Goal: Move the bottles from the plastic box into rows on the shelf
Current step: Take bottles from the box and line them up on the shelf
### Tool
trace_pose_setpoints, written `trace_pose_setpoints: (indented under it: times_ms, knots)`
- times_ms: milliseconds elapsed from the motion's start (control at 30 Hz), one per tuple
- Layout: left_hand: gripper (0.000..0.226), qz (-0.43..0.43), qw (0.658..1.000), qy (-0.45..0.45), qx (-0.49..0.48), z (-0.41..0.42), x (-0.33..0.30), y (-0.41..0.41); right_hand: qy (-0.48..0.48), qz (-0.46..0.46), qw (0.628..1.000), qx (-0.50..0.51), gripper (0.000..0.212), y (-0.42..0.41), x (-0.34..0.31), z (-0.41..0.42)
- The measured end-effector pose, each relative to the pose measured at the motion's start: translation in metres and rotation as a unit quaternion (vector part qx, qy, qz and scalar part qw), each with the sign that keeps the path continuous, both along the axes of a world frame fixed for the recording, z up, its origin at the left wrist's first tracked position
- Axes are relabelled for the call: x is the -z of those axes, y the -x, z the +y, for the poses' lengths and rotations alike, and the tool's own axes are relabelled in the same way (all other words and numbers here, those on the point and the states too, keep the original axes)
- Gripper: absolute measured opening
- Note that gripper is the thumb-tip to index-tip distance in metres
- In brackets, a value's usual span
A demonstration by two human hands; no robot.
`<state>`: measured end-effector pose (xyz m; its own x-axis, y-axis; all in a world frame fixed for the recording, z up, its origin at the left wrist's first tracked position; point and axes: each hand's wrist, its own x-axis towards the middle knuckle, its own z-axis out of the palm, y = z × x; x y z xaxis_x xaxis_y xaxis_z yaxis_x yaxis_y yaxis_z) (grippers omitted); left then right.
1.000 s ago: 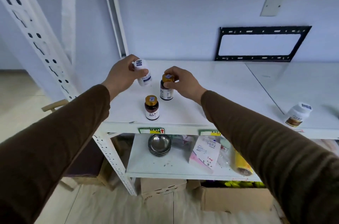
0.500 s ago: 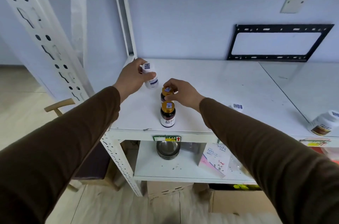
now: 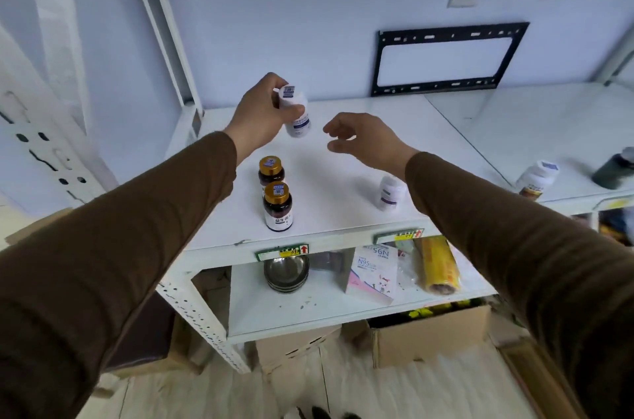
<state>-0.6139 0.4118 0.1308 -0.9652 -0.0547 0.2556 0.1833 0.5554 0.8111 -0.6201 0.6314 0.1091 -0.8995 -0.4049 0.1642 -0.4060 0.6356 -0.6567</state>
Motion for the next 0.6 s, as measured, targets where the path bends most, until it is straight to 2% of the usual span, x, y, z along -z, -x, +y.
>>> trace_pose_setpoints:
  times_ms: [333, 467, 600]
  knots:
    - [0.027, -0.051, 0.993, 0.02, 0.109, 0.111, 0.039, 0.032, -0.139, 0.032, 0.987, 0.075, 0.025, 0.013, 0.014, 0.124]
    - [0.026, -0.11, 0.985, 0.043, 0.128, 0.133, 0.054, 0.04, -0.162, 0.038, 0.984, 0.061, 0.023, 0.028, 0.032, 0.154]
    - [0.026, -0.145, 0.982, 0.055, 0.103, 0.142, 0.07, 0.042, -0.167, 0.03, 0.985, 0.036, 0.022, 0.041, 0.047, 0.172]
